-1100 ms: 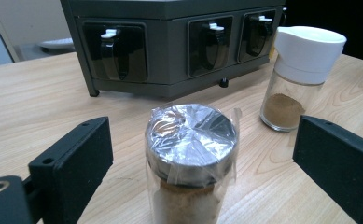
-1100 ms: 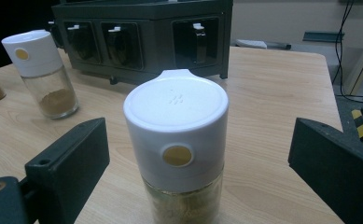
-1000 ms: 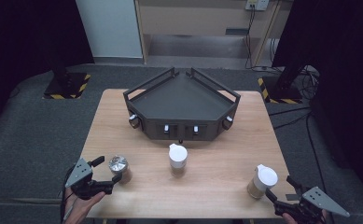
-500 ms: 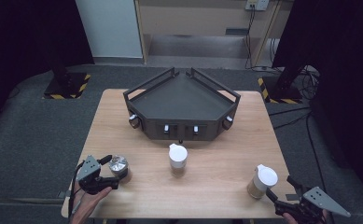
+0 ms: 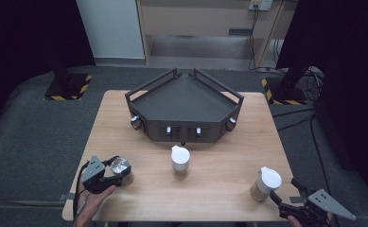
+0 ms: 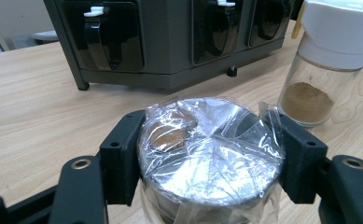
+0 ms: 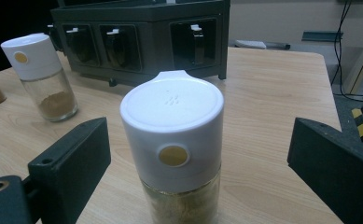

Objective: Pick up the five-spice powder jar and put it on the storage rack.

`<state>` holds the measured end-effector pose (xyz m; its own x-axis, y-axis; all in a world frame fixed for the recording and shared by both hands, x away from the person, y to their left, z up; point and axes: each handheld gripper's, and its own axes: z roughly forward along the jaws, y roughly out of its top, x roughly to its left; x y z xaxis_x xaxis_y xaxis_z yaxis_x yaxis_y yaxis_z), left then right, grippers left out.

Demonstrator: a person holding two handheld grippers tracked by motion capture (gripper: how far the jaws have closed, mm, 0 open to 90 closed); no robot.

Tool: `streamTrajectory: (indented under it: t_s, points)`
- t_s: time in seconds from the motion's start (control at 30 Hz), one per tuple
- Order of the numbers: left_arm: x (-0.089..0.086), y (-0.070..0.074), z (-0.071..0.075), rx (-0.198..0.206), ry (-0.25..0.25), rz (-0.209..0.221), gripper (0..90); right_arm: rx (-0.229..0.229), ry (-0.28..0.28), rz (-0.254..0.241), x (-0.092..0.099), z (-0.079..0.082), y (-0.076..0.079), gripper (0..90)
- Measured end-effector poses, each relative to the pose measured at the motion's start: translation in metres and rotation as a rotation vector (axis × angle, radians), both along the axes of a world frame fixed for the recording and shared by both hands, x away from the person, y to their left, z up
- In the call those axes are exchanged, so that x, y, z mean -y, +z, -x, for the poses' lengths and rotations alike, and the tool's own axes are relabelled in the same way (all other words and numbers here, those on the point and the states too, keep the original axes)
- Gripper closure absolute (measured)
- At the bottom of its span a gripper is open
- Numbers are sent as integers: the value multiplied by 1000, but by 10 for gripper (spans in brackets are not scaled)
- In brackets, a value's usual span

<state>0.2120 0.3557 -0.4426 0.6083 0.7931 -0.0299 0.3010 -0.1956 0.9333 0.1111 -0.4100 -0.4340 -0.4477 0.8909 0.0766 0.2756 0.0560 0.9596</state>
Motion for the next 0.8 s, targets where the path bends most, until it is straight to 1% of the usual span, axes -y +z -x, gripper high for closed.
streamTrajectory:
  t_s: [0.03,0.07,0.2,0.3,0.43,0.47,0.5,0.6,0.67,0.8]
  points:
    - [1,2,0,6,-2,0,334,2,0,0,0,0,0,58]
    - [1,2,0,6,-2,0,334,2,0,0,0,0,0,58]
    - [1,10,-5,7,-22,4,334,2,-1,-2,0,0,0,58]
    - [1,19,-13,-5,-55,0,334,1,1,-2,0,0,0,59]
    - [4,28,-20,-2,-83,1,334,1,2,-2,0,0,0,59]
    - [5,33,-24,0,-93,3,334,0,2,-2,0,0,0,59]
    - [5,33,-24,0,-93,3,333,0,2,-2,0,0,0,59]
    - [9,42,-30,8,-106,3,334,1,3,-3,0,0,0,59]
    - [10,48,-36,11,-118,12,334,1,2,-3,1,0,0,59]
    - [15,62,-45,14,-141,2,333,-1,5,-4,1,0,0,59]
